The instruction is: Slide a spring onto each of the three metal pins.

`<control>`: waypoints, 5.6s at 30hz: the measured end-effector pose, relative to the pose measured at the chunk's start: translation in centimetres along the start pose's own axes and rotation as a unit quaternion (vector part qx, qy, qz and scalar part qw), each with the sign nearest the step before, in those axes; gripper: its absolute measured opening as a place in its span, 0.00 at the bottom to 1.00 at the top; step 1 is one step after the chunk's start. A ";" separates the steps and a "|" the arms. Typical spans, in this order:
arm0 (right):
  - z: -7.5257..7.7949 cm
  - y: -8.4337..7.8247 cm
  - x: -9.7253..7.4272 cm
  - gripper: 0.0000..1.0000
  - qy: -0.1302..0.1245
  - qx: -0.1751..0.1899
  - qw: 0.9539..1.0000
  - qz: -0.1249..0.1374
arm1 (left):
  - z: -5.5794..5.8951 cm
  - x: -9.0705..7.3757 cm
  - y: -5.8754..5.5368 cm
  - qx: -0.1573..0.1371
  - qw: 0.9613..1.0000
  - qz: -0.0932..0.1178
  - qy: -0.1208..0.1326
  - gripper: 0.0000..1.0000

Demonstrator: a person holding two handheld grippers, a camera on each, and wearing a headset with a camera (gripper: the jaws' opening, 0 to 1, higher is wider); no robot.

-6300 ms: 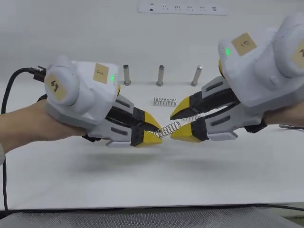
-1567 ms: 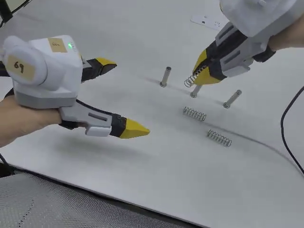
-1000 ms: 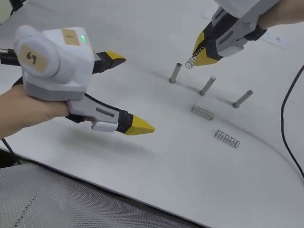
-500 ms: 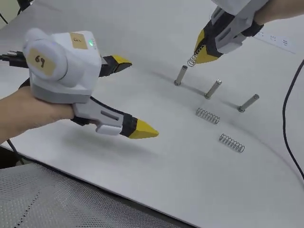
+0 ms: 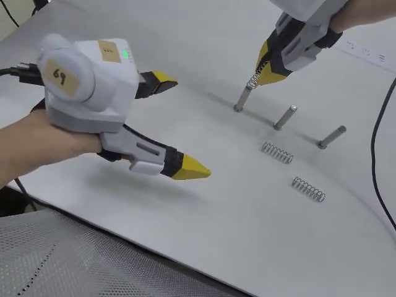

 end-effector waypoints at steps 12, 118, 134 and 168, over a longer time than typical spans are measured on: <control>0.4 -0.1 0.6 0.08 0.006 -0.005 1.000 -0.007 | -0.1 -0.1 -0.2 -0.002 1.000 0.000 0.000 0.91; -1.7 0.2 5.5 0.75 0.015 0.043 0.999 0.018 | -0.4 -0.3 -0.4 -0.010 1.000 0.000 -0.002 0.86; -1.1 0.8 4.5 0.97 -0.023 0.068 0.996 0.045 | 0.1 -0.2 0.1 -0.010 1.000 0.006 -0.004 0.86; -4.7 -6.3 -4.5 0.95 -0.141 0.232 0.953 0.131 | 1.7 0.8 1.3 0.014 0.999 -0.009 -0.046 0.83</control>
Point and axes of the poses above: the centre of the closed fingertips' face, and the gripper's own axes: x roughly forward along the fingers, z roughly to its right, y roughly out of its top, the point moved 1 cm from there along -x, roughly backward along the fingers, and after that the axes turned 10 degrees about -y, right-handed, at the moved point
